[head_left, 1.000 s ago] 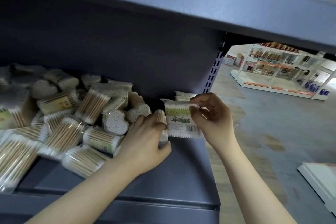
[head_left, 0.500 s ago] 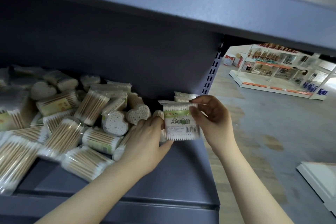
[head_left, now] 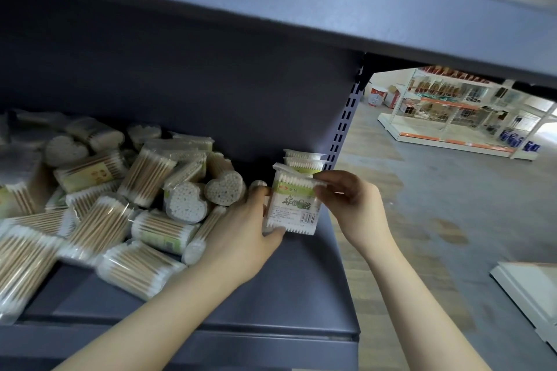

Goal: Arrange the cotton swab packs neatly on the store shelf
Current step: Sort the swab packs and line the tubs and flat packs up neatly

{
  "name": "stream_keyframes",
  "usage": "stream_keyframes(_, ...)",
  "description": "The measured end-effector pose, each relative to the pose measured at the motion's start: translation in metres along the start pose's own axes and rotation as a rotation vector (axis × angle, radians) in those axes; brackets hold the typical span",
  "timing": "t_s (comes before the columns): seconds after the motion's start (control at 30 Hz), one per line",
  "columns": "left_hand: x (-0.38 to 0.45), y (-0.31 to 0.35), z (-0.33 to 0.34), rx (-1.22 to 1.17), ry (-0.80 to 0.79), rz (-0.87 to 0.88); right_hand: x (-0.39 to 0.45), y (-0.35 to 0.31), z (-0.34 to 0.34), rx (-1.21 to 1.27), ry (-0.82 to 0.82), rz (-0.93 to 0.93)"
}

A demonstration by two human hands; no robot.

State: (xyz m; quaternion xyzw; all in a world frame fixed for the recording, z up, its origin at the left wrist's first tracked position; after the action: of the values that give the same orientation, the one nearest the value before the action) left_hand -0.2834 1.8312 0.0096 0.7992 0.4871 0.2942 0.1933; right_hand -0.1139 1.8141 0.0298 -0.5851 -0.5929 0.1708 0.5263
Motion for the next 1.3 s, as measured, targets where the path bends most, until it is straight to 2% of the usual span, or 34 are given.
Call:
stream_keyframes(0.23, 0.006, -0.002, 0.003, 0.132, 0.07, 0.035, 0.002, 0.007, -0.01, 0.043, -0.036, 0.012)
stream_keyframes(0.33, 0.011, -0.009, 0.004, 0.203, 0.183, 0.143, 0.002, 0.017, -0.011, -0.046, -0.059, 0.014)
stream_keyframes(0.5, 0.021, -0.012, 0.006, 0.304, 0.241, 0.275, 0.004, 0.038, -0.009, -0.121, -0.006, 0.033)
stream_keyframes(0.73, 0.037, -0.006, 0.014, 0.364, 0.251, 0.377, 0.002, 0.056, -0.009, -0.375, -0.01, -0.153)
stream_keyframes(0.93, 0.05, -0.001, 0.019, 0.465, 0.196, 0.329, -0.002, 0.073, 0.002, -0.671, -0.118, -0.269)
stream_keyframes(1.17, 0.059, -0.016, 0.022, 0.593, 0.111, 0.24, 0.012, 0.078, 0.017, -0.72, -0.038, -0.305)
stream_keyframes(1.3, 0.056, -0.023, 0.02, 0.561, 0.061, 0.143, 0.025, 0.079, 0.025, -0.716, -0.066, -0.302)
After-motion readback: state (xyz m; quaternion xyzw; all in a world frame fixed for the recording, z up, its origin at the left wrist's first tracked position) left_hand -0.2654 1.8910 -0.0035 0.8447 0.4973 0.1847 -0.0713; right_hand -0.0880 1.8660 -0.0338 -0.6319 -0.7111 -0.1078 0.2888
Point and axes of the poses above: each hand's wrist, its own x-axis towards the middle knuckle, its own z-axis out of the palm, y = z × x, the point moved 3 cm from there along x, towards the middle knuckle, and after that the axes turned 2 degrees about -y, right-handed, at the moved point
